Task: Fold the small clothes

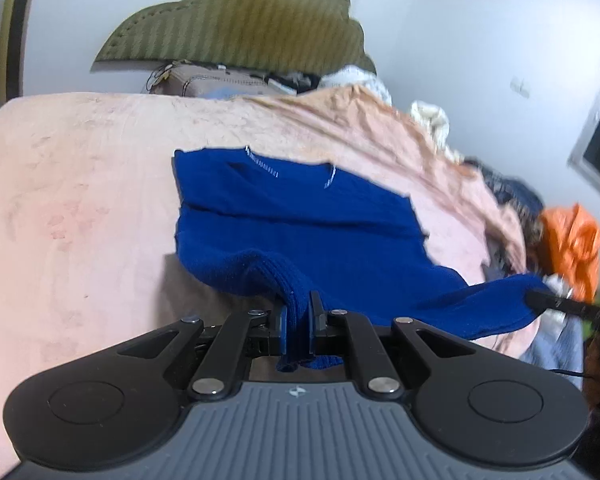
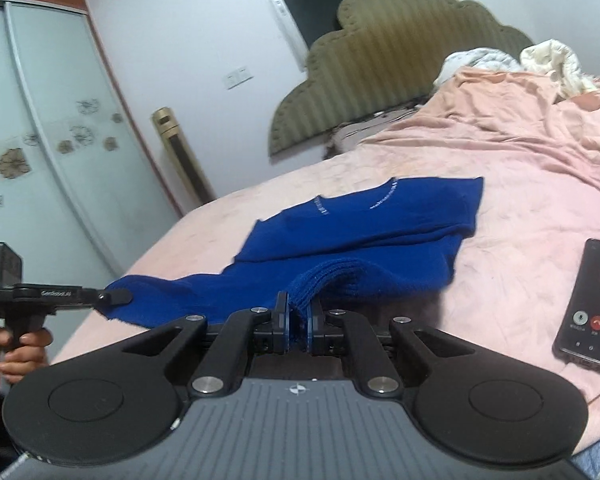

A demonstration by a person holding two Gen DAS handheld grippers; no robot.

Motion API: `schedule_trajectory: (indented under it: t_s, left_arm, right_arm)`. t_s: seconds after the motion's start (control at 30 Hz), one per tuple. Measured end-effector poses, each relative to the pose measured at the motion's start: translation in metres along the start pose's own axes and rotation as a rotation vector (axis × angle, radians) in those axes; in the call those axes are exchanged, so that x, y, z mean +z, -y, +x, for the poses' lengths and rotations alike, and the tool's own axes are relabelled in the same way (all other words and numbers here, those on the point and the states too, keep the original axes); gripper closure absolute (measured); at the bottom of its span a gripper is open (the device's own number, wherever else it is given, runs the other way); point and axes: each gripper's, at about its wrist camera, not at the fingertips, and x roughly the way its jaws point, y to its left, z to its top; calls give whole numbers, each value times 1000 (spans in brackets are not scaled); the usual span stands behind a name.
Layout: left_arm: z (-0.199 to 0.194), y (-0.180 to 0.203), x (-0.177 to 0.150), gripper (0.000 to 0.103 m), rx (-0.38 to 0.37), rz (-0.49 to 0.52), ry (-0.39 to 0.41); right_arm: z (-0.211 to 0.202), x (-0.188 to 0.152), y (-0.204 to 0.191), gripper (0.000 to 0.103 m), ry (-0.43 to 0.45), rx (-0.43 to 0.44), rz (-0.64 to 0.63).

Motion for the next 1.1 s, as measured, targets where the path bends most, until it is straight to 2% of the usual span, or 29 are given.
schedule_trajectory:
  t_s: [0.13, 0.2, 0.33, 0.57, 0.83, 1.1]
  left_arm:
    - [5, 5, 3, 94, 9, 38, -20]
    - [6, 4, 13, 94, 9, 26, -15]
    - [9, 4, 33, 94, 16, 32, 12]
    - [38, 13, 92, 94, 20, 56, 38]
    - [104, 9, 154, 94, 56, 82, 20]
    - [198, -7, 199, 94, 122, 100, -57]
  right_arm:
    - [-2, 1, -6, 93, -53, 31, -12]
    - [1, 6, -6, 93, -49, 48, 8]
    - [5, 19, 9, 93, 3, 77, 99]
    - [32, 55, 35, 92, 114, 86, 204]
    - [85, 96, 81, 92, 194, 41, 327]
    - [159, 120, 125, 92, 191, -33, 417]
